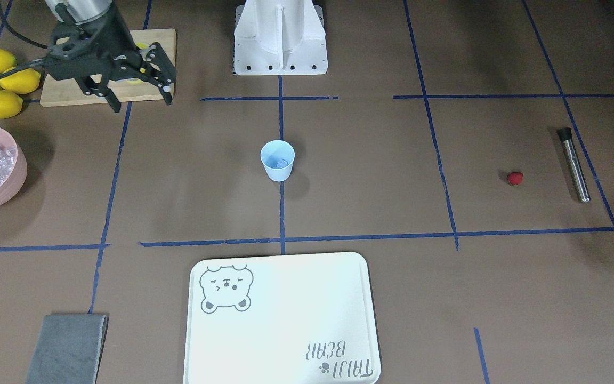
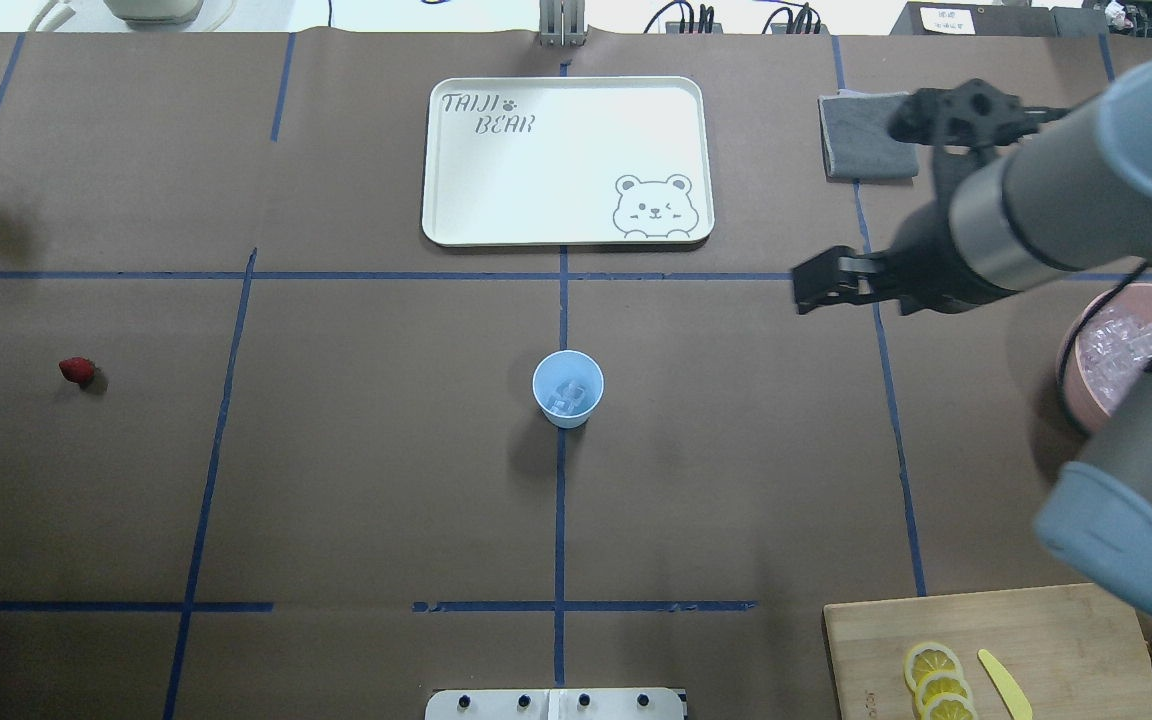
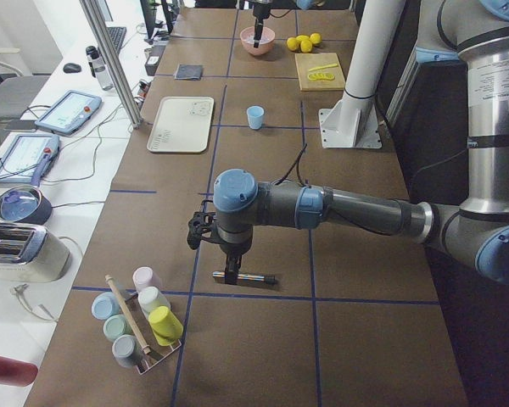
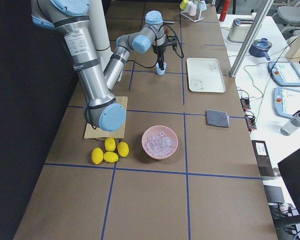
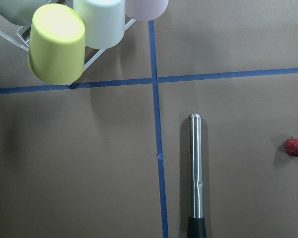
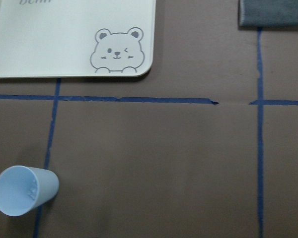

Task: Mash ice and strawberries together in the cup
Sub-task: 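Move the empty right gripper back over the pink bowl, then lower the right gripper into the bowl toward another ice cube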

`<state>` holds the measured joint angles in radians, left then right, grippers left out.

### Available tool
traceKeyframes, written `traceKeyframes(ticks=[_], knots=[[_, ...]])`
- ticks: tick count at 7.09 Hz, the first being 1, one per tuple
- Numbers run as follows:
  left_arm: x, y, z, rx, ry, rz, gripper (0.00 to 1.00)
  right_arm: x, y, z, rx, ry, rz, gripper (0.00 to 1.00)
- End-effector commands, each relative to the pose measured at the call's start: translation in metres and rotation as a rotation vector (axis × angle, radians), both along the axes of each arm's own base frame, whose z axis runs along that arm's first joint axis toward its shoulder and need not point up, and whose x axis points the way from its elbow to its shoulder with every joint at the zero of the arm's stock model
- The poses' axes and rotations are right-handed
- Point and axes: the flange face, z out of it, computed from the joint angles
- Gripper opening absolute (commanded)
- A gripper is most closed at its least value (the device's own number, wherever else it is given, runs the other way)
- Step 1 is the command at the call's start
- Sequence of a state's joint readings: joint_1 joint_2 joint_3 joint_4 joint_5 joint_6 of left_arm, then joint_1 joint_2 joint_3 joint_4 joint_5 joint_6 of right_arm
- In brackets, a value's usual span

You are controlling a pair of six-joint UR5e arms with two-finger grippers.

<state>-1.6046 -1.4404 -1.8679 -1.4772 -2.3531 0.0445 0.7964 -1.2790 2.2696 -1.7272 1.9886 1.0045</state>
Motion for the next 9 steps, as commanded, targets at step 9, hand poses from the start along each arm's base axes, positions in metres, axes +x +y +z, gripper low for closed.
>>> traceKeyframes(ticks=[9], knots=[[0.0,0.0,-0.01,0.019,0.001,-0.001,1.0,0.145,-0.04,0.32,0.034,0.174,-0.225,0.99]])
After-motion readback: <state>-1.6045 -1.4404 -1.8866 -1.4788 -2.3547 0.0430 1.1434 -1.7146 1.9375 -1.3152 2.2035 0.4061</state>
